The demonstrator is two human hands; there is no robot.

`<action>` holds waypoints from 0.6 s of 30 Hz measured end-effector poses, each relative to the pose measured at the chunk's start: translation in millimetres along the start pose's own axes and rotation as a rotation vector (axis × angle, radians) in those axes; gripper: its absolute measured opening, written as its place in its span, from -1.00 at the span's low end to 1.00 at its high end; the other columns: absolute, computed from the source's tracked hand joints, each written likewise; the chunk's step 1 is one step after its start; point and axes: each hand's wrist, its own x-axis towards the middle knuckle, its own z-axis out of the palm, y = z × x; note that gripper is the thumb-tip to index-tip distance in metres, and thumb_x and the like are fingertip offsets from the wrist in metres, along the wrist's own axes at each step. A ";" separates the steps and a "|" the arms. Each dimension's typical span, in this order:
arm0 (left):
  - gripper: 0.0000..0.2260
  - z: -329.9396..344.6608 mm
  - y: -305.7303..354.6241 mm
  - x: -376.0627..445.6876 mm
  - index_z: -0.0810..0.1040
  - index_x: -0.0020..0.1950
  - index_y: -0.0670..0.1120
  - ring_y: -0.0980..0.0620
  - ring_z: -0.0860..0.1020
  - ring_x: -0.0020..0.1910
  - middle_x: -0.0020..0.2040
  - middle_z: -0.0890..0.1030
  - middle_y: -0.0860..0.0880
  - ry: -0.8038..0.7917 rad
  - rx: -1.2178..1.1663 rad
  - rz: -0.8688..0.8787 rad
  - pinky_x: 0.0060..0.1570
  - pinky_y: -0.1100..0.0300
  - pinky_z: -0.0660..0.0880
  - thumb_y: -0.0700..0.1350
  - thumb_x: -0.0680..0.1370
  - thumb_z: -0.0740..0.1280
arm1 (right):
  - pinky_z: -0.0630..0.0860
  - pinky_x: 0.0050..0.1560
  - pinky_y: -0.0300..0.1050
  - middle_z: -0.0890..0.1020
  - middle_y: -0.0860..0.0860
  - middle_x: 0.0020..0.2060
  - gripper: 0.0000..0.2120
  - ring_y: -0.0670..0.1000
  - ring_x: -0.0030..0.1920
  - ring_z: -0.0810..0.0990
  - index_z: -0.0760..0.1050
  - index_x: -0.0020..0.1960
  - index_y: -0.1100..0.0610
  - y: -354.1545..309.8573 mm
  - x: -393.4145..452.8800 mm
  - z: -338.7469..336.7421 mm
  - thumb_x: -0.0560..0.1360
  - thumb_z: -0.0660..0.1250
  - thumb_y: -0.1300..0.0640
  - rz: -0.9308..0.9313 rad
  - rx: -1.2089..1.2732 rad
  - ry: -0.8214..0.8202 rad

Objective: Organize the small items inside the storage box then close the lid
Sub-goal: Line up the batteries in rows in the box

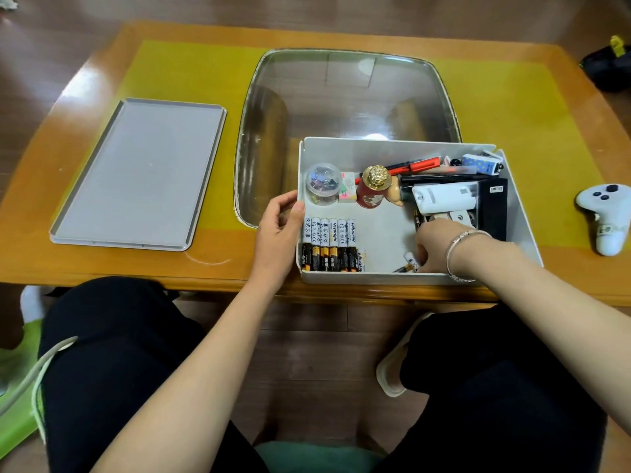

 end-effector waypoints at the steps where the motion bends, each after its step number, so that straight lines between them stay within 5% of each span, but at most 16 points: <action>1: -0.77 -0.1 -0.1 0.2 0.48 0.25 -0.04 0.29 0.54 0.03 0.07 0.58 0.16 0.001 0.001 0.000 -0.06 0.41 0.48 -0.03 0.61 0.25 | 0.43 -0.26 -0.18 0.38 0.02 -0.53 -0.59 0.09 -0.40 0.40 0.31 -0.51 0.09 -1.8 0.2 -0.1 0.46 0.30 0.01 0.003 0.005 -0.016; 6: -0.78 0.9 -0.7 -0.2 0.48 0.24 -0.04 0.35 0.54 -0.01 0.05 0.57 0.17 -0.001 0.002 0.006 -0.11 0.44 0.46 -0.04 0.61 0.25 | 0.34 -0.32 -0.18 0.36 0.04 -0.51 -0.56 0.07 -0.42 0.37 0.28 -0.48 0.12 -8.4 -1.8 -3.5 0.49 0.23 -0.07 0.016 0.032 0.035; 10: -0.78 0.2 -1.0 0.4 0.47 0.24 -0.03 0.32 0.54 0.00 0.05 0.57 0.17 0.000 0.001 0.003 -0.08 0.42 0.47 -0.04 0.61 0.25 | 0.42 -0.35 -0.25 0.61 0.02 -0.42 -0.79 -0.01 -0.36 0.55 0.57 -0.30 0.13 -11.3 -3.9 -16.2 0.40 0.38 0.01 -0.020 0.231 0.044; 14: -0.77 0.5 -0.5 -0.3 0.48 0.25 -0.03 0.27 0.54 0.03 0.07 0.58 0.15 0.000 -0.001 -0.009 -0.06 0.38 0.49 -0.03 0.61 0.25 | 0.31 -0.60 -0.47 0.63 0.05 -0.48 -0.81 -0.22 -0.64 0.48 0.57 -0.17 0.30 -28.6 3.7 -20.0 0.46 0.31 0.17 0.005 0.468 0.075; 18: -0.79 0.1 0.8 -0.5 0.47 0.24 -0.02 0.27 0.55 0.03 0.07 0.58 0.15 -0.005 -0.005 -0.008 -0.06 0.38 0.49 -0.04 0.61 0.25 | 0.60 -0.41 -0.14 0.63 0.12 -0.32 -0.84 -0.01 -0.54 0.60 0.41 0.02 0.15 -47.2 14.5 -17.5 0.44 0.27 0.24 0.053 0.677 0.167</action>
